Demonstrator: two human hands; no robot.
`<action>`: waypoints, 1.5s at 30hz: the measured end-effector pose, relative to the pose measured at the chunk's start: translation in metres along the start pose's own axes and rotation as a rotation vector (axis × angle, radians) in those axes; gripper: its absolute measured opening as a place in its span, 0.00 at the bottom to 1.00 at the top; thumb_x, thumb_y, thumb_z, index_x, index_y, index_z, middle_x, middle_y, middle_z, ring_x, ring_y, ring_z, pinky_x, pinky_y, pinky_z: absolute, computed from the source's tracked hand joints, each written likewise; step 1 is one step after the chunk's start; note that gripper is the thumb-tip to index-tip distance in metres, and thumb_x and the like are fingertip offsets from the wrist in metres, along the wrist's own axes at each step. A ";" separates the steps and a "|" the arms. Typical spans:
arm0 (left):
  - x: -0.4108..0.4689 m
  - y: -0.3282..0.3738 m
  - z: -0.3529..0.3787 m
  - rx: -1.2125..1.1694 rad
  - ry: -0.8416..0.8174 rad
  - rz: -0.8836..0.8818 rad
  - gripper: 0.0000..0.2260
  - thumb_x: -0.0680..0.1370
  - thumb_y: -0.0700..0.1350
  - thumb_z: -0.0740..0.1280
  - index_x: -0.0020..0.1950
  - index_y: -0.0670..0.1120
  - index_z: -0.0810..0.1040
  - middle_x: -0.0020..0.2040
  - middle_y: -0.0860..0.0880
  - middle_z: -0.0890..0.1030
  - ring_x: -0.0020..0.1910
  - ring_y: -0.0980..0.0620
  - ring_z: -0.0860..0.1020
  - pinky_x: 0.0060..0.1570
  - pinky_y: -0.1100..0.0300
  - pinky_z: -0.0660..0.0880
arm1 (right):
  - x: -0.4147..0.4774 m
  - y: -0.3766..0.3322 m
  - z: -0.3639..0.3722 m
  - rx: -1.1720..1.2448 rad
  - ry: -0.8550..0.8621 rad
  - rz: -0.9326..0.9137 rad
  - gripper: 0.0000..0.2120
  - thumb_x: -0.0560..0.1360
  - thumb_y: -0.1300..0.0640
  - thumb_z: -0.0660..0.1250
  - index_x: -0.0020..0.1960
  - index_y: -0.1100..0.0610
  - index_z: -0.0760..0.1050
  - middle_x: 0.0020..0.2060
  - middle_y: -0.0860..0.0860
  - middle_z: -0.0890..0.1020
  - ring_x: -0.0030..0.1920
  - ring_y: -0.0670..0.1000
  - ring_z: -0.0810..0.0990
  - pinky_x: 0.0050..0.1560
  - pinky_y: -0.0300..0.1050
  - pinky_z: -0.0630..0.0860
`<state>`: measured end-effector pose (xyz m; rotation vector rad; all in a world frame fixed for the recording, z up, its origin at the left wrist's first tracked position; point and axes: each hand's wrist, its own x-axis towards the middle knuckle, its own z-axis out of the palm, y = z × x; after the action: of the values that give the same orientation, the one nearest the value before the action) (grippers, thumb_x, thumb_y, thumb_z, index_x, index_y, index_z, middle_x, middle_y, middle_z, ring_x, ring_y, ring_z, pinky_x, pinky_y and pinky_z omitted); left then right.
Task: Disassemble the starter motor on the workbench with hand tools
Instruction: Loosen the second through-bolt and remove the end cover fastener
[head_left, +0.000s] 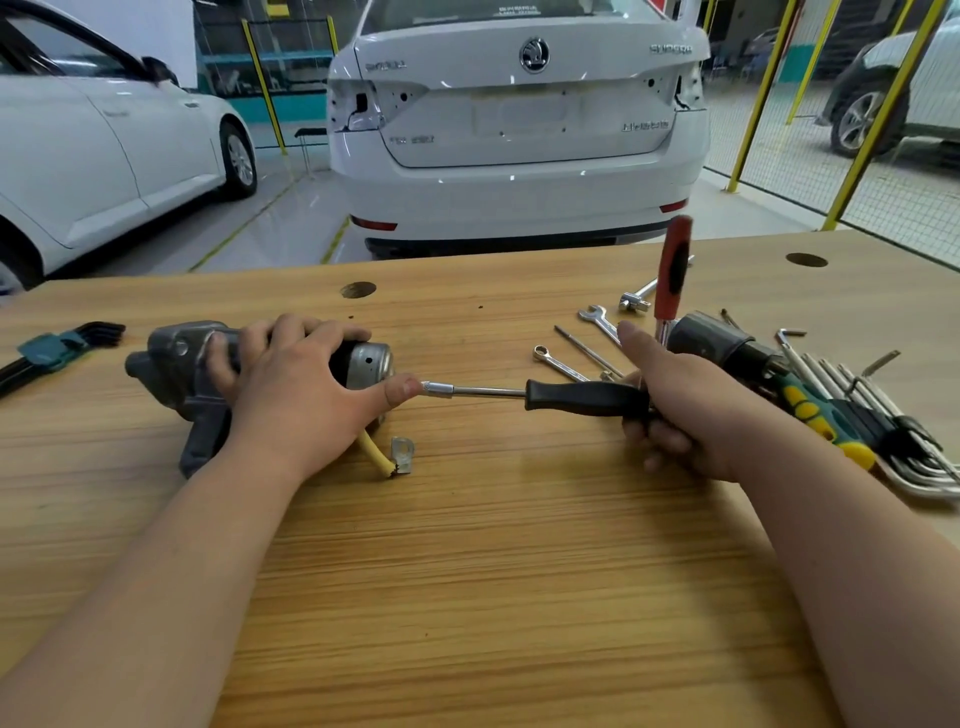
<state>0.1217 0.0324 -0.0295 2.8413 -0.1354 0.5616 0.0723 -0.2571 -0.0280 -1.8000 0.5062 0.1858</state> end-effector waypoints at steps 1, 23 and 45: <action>0.000 -0.001 0.000 0.002 -0.007 0.008 0.39 0.57 0.80 0.53 0.62 0.64 0.72 0.64 0.53 0.70 0.69 0.49 0.55 0.71 0.43 0.43 | 0.000 -0.001 -0.002 0.015 -0.020 0.025 0.33 0.74 0.27 0.55 0.53 0.58 0.73 0.25 0.55 0.78 0.17 0.47 0.65 0.23 0.42 0.73; -0.004 0.008 0.000 0.019 -0.066 0.007 0.35 0.60 0.78 0.58 0.63 0.64 0.68 0.63 0.53 0.66 0.67 0.50 0.52 0.70 0.43 0.39 | 0.000 0.011 -0.003 0.362 -0.039 -0.116 0.09 0.83 0.56 0.60 0.58 0.57 0.77 0.44 0.60 0.79 0.29 0.49 0.77 0.34 0.47 0.81; -0.008 0.013 0.008 0.064 0.016 -0.008 0.40 0.60 0.81 0.44 0.63 0.63 0.69 0.65 0.52 0.67 0.67 0.50 0.52 0.70 0.40 0.40 | -0.005 0.011 0.010 0.300 0.070 -0.220 0.14 0.82 0.47 0.60 0.55 0.58 0.75 0.32 0.54 0.79 0.24 0.48 0.72 0.27 0.46 0.74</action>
<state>0.1155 0.0179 -0.0363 2.8970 -0.1052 0.5977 0.0644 -0.2486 -0.0388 -1.5574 0.3599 -0.1019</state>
